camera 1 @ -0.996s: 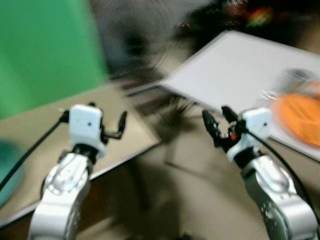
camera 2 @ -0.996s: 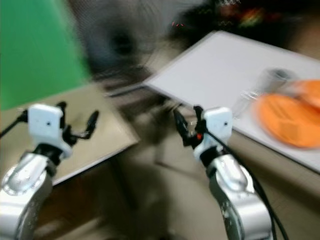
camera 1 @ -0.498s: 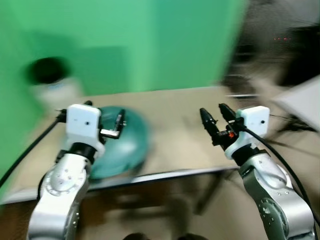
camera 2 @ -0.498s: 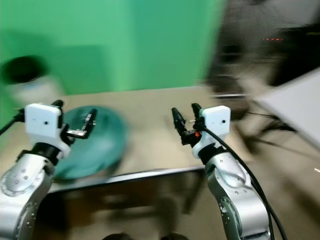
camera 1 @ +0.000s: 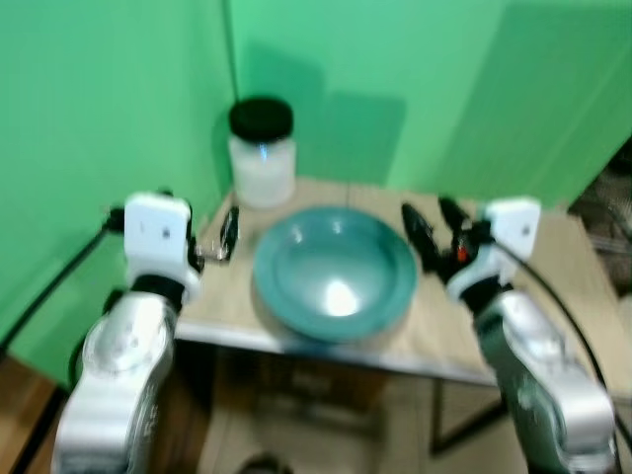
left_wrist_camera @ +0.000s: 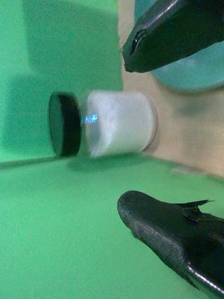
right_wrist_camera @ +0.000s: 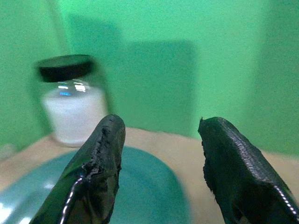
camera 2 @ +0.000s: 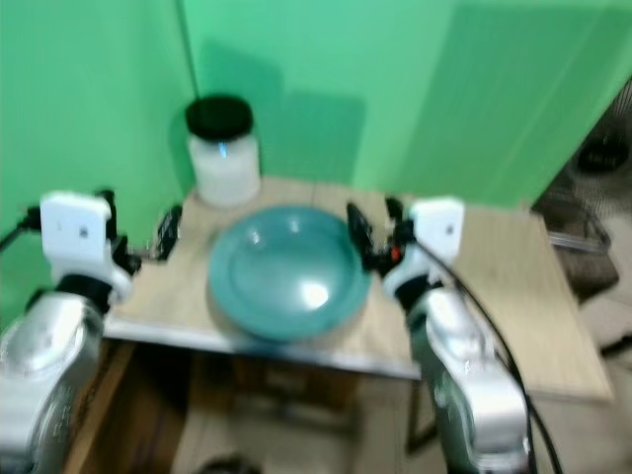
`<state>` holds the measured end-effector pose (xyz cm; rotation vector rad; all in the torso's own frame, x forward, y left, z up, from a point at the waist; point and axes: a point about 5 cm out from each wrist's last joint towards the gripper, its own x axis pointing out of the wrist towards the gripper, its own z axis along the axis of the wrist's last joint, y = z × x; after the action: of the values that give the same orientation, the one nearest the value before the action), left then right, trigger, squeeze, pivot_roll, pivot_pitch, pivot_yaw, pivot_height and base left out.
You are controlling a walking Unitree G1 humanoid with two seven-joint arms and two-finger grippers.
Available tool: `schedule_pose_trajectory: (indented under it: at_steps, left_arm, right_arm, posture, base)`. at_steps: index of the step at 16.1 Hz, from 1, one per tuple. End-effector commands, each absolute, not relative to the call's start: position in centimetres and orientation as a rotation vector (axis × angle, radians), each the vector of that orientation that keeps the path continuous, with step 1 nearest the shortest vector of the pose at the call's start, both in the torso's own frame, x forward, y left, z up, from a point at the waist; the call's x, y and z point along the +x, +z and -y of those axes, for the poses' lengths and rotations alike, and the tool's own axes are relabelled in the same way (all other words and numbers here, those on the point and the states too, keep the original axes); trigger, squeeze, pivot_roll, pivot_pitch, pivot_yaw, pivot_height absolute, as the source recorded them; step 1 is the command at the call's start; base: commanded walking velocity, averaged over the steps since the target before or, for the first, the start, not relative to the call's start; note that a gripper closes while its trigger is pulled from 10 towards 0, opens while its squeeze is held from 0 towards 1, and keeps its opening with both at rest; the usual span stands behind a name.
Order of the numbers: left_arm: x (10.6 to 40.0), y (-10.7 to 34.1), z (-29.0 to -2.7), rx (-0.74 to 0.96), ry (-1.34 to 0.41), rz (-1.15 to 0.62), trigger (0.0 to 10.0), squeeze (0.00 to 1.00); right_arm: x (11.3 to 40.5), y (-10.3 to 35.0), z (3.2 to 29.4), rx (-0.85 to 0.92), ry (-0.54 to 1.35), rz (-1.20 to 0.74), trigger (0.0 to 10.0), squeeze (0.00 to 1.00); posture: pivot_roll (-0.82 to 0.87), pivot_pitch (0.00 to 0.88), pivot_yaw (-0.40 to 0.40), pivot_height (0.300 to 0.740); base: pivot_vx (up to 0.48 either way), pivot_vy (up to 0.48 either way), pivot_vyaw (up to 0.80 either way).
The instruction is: Setting the table
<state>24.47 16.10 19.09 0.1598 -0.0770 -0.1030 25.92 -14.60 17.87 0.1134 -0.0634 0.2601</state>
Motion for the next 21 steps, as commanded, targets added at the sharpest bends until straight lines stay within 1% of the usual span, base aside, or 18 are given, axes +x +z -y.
schedule_pose_trajectory:
  at_steps: [1, 4, 6, 8, 10, 11, 12, 13, 15, 19, 20, 21]
  left_arm:
    - [24.6, 19.2, -15.9, 0.17, -0.114, 0.074, 10.0, 0.0]
    - [24.6, 18.9, -15.8, 0.161, -0.121, 0.065, 10.0, 0.0]
    - [24.5, 18.3, -15.3, 0.189, -0.199, 0.033, 10.0, 0.0]
    - [24.8, 17.6, -15.0, 0.203, -0.281, -0.004, 10.0, 0.0]
    - [25.2, 17.9, -14.6, 0.156, -0.348, 0.003, 10.0, 0.0]
    - [25.2, 17.9, -14.4, 0.179, -0.388, 0.008, 10.0, 0.0]
    - [25.2, 17.9, -14.3, 0.195, -0.439, 0.005, 10.0, 0.0]
    - [25.1, 17.9, -14.3, 0.212, -0.502, 0.004, 10.0, 0.0]
    - [24.8, 17.6, -14.6, 0.252, -0.594, -0.02, 10.0, 0.0]
    - [24.3, 16.7, -14.8, 0.29, -0.687, -0.078, 10.0, 0.0]
    - [23.9, 15.9, -14.9, 0.31, -0.723, -0.115, 10.0, 0.0]
    - [23.9, 15.0, -15.5, 0.328, -0.728, -0.149, 10.0, 0.0]
  right_arm:
    - [26.0, 17.6, 15.0, 0.128, 0.243, 0.041, 10.0, 0.0]
    - [26.0, 17.4, 14.9, 0.127, 0.251, 0.025, 10.0, 0.0]
    - [26.3, 16.9, 14.6, 0.137, 0.286, -0.033, 10.0, 0.0]
    - [28.6, 16.4, 13.8, 0.191, 0.349, -0.199, 10.0, 0.0]
    - [30.8, 16.7, 13.6, 0.26, 0.37, -0.284, 10.0, 0.0]
    - [31.8, 16.7, 13.8, 0.288, 0.374, -0.327, 10.0, 0.74]
    - [33.1, 16.6, 14.2, 0.289, 0.363, -0.394, 10.0, 1.0]
    - [34.2, 16.6, 14.8, 0.298, 0.365, -0.461, 10.0, 1.0]
    - [35.3, 16.5, 15.7, 0.291, 0.375, -0.548, 10.0, 1.0]
    - [36.1, 16.1, 16.6, 0.286, 0.383, -0.617, 10.0, 1.0]
    - [35.9, 15.6, 16.5, 0.318, 0.422, -0.677, 10.0, 0.0]
    - [35.5, 15.0, 16.2, 0.376, 0.473, -0.736, 10.0, 0.0]
  posture:
    - [-0.02, 0.062, -0.006, 0.74]
    - [-0.02, 0.06, -0.003, 0.74]
    - [-0.03, 0.057, 0.01, 0.74]
    - [-0.05, 0.041, 0.033, 0.74]
    - [-0.06, 0.029, 0.033, 0.74]
    - [-0.07, 0.025, 0.029, 0.74]
    - [-0.07, 0.022, 0.022, 0.74]
    - [-0.06, 0.018, 0.009, 0.74]
    - [-0.07, 0.013, 0.003, 0.74]
    - [-0.08, 0.005, -0.002, 0.74]
    - [-0.09, 0.0, 0.001, 0.74]
    - [-0.1, 0.0, -0.003, 0.74]
  base:
    - [0.0, 0.0, 0.0]
    - [0.0, 0.0, 0.0]
    - [0.0, 0.0, 0.0]
    - [0.0, 0.0, 0.0]
    - [0.0, 0.0, 0.0]
    - [0.0, 0.0, 0.0]
    - [0.0, 0.0, 0.0]
    - [0.0, 0.0, 0.0]
    - [0.0, 0.0, 0.0]
    - [0.0, 0.0, 0.0]
    - [0.0, 0.0, 0.0]
    - [0.0, 0.0, 0.0]
